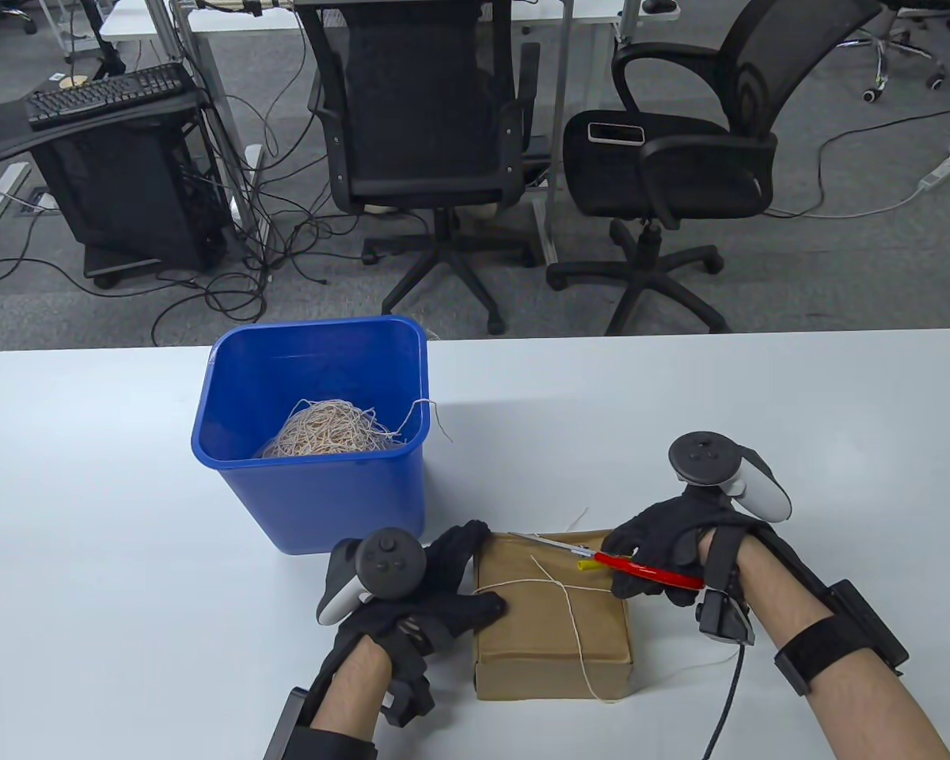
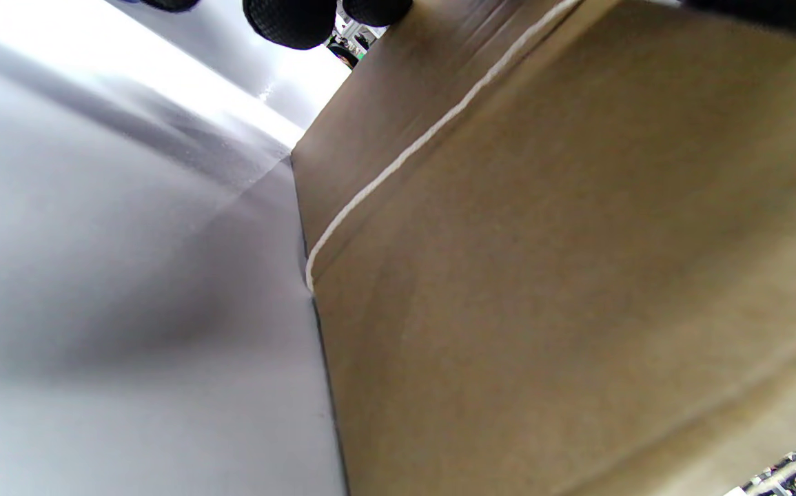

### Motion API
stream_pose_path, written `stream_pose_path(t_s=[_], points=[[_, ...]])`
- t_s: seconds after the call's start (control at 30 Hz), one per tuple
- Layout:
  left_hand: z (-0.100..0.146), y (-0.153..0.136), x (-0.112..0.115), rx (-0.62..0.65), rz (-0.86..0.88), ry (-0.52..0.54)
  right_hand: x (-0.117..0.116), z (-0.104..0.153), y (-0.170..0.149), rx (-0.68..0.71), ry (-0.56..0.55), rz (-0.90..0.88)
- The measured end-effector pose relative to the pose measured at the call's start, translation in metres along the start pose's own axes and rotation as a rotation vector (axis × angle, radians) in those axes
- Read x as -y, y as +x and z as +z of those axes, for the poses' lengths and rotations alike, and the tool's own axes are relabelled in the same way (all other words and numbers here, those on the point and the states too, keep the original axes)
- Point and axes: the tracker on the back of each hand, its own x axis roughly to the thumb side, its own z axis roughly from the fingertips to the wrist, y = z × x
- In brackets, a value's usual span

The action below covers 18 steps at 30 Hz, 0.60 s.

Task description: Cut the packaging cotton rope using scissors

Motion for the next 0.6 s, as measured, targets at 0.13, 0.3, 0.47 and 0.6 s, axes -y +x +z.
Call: stream_pose_path(t_s=[0.13, 0.3, 0.47, 0.6], points=[[0.0, 0.0, 0.0, -0.002, 0.002, 0.001, -0.001, 0.011, -0.005, 0.172, -0.153, -0.124], [0.0, 0.0, 0.0, -0.004, 0.001, 0.002, -0.006, 0.032, -0.016, 0.282, -0.331, -0.206], [0.001, 0.0, -0.001, -0.006, 0.002, 0.002, -0.01, 0.059, -0.039, 0.28, -0.718, -0.157], [0.001, -0.001, 0.0, -0.006, 0.006, 0.003, -0.012, 0.074, -0.065, 0.249, -0.919, -0.214]])
